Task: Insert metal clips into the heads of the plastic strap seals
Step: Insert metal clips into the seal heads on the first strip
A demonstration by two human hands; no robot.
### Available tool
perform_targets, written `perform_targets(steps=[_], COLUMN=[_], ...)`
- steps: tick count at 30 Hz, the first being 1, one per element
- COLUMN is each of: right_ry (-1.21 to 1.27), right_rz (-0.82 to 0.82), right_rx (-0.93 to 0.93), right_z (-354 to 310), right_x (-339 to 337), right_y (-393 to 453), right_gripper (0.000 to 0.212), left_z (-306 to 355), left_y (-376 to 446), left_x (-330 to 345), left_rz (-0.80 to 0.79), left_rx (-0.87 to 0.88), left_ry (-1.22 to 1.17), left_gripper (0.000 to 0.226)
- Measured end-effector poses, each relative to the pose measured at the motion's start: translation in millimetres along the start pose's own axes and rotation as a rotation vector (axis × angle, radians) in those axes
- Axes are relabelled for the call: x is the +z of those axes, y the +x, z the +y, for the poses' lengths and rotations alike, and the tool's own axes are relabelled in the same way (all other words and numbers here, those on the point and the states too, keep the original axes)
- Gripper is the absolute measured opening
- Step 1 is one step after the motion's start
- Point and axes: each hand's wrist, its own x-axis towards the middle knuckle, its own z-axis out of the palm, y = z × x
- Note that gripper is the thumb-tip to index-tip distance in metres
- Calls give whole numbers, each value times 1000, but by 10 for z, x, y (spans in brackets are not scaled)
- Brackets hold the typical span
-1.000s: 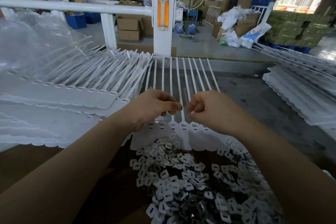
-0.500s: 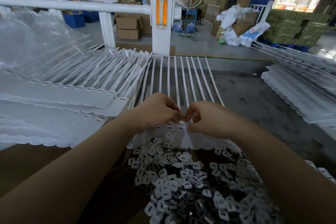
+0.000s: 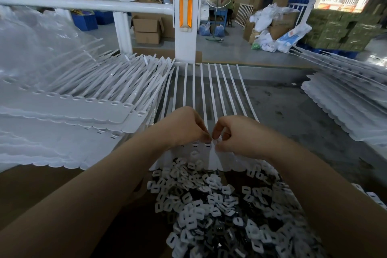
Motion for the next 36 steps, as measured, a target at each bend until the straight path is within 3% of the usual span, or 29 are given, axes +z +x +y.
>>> perform_targets(steps=[12,26,36], right_ry=[27,22,37], right_rz=[-8,8,-18], right_rx=[-6,-7,-14], right_z=[24,-13,-17], right_x=[-8,-9,-21], right_y=[-10,-8,-12], right_gripper=[20,24,23], left_z=[-40,-12,-92], left_y=[-22,17,-12], left_x=[18,19,-22], left_rz=[15,16,10], left_rx=[163,15,65], left_ry=[138,39,6], left_gripper=[3,13,8])
